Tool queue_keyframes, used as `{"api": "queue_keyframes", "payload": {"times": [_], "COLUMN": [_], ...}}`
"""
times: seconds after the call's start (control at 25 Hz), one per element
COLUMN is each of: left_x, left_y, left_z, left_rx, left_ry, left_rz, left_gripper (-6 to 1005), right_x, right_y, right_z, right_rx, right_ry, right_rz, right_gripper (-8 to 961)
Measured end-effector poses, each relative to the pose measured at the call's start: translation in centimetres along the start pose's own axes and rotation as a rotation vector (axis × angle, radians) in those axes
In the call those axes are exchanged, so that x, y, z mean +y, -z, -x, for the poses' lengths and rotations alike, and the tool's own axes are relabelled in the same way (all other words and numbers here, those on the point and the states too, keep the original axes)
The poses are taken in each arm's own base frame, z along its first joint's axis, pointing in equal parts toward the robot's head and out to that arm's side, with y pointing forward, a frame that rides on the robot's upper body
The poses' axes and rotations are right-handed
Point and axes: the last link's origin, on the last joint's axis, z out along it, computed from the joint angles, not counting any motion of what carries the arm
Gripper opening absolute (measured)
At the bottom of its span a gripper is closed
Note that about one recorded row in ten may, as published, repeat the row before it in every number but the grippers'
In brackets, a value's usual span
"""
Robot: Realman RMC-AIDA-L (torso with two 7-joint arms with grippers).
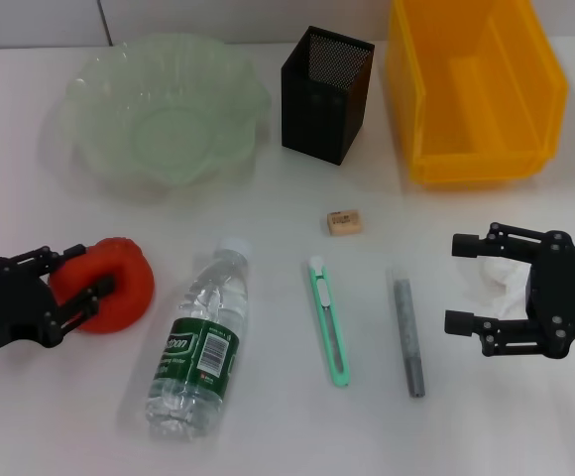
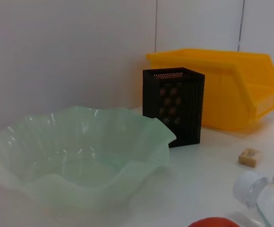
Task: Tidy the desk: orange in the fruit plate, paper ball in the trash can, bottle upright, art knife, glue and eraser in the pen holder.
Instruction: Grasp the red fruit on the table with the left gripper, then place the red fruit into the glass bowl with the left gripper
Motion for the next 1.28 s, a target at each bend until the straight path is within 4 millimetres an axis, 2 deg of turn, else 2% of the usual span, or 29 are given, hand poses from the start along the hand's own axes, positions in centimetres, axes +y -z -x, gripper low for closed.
{"api": "queue_keyframes", "payload": {"times": [0.16, 0.48, 0.6, 0.64, 0.68, 0.72, 0.84, 1.0, 1.12, 1.28], "left_x": [0.1, -0.1, -0.7, -1.4, -1.4, -2.0, -3.5, -5.6, -6.2, -6.6], "left_y": [-0.3, -0.8, -1.0, -1.2, -1.2, -1.6, -3.4, -7.8, -11.3, -12.9], "left_z": [0.0, -1.3, -3.5, -5.6, -5.6, -7.2, -9.5, -12.0, -12.9, -12.6], "left_rx": [-0.003, 0.044, 0.140, 0.238, 0.238, 0.299, 0.349, 0.337, 0.279, 0.212], "left_ry": [-0.003, -0.004, -0.013, -0.013, -0.013, -0.014, -0.005, 0.023, 0.044, 0.055], "left_rz": [0.006, 0.032, 0.030, 0.014, 0.014, 0.001, -0.029, -0.099, -0.136, -0.185], "left_gripper": [380, 256, 210, 201, 193, 184, 159, 128, 108, 85], "right_x": [0.0, 0.0, 0.1, 0.1, 0.1, 0.1, 0.1, 0.1, 0.1, 0.1], "right_y": [0.0, 0.2, 0.4, 0.4, 0.4, 0.5, 0.5, 0.5, 0.5, 0.5], "right_z": [0.0, 0.1, 0.1, 0.1, 0.1, 0.1, 0.1, 0.1, 0.1, 0.2], "right_rx": [-0.001, -0.017, -0.029, -0.034, -0.034, -0.036, -0.043, -0.042, -0.042, -0.044], "right_ry": [0.000, 0.000, -0.001, -0.001, -0.001, -0.001, 0.000, 0.000, 0.000, 0.001], "right_rz": [-0.001, -0.015, -0.027, -0.031, -0.031, -0.032, -0.036, -0.037, -0.039, -0.040], "right_gripper": [840, 839, 838, 838, 838, 838, 837, 837, 837, 836]}}
